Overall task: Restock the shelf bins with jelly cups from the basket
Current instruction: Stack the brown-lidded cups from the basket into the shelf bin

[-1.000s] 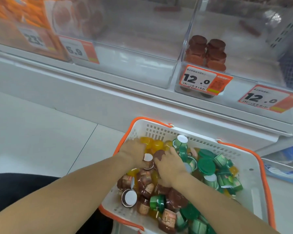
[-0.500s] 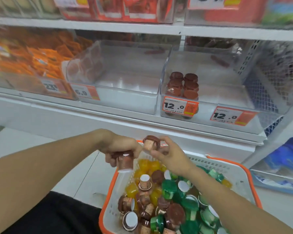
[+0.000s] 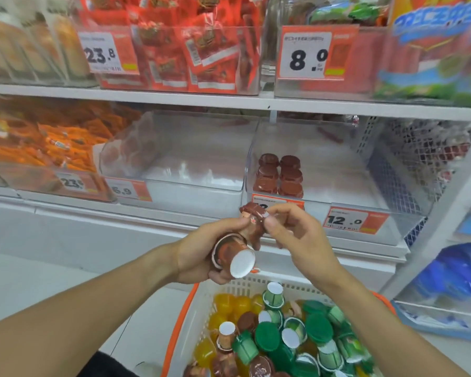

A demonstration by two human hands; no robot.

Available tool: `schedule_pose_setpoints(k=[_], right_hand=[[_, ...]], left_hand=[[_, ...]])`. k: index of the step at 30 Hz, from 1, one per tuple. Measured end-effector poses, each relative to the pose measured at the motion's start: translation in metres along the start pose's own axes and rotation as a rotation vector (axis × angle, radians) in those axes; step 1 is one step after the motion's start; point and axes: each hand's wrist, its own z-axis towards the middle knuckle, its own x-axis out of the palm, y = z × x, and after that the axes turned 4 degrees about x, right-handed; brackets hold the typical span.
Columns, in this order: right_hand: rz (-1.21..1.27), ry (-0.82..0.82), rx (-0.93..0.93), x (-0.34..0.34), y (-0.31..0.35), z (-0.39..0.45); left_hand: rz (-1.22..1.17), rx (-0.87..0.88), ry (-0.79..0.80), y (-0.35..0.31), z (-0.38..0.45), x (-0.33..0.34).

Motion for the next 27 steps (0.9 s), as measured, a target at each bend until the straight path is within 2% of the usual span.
schedule_pose_setpoints(k=[4,6,8,15,20,23,27], right_hand=[[0.322,0.244,0.14,-0.005,0.011,0.005],[0.357,0.283,0.144,-0.003,0.017,0.006],[0.306,0.239,0.122,-0.001,0.023,0.011],[0.01,-0.137,0.068,-0.023,0.049,0.07],[-0.066,-0.253,0.176,-0.043,0.039,0.138],[-0.085,-0.313,0.26,-0.046,0.02,0.181],[-0.139,-0.314,0.309,-0.044,0.006,0.226]], left_hand=[[-0.16,-0.03,0.187,-0.007,0.0,-0.005],[-0.181,-0.024,0.211,-0.008,0.0,-0.006],[-0.158,0.0,0.189,-0.011,0.001,-0.004],[-0.17,0.041,-0.141,-0.007,0.021,0.011],[-0.228,0.09,-0.368,-0.013,0.03,0.013],[-0.227,0.095,-0.397,-0.013,0.038,0.01],[-0.191,0.052,-0.371,-0.009,0.04,0.005]])
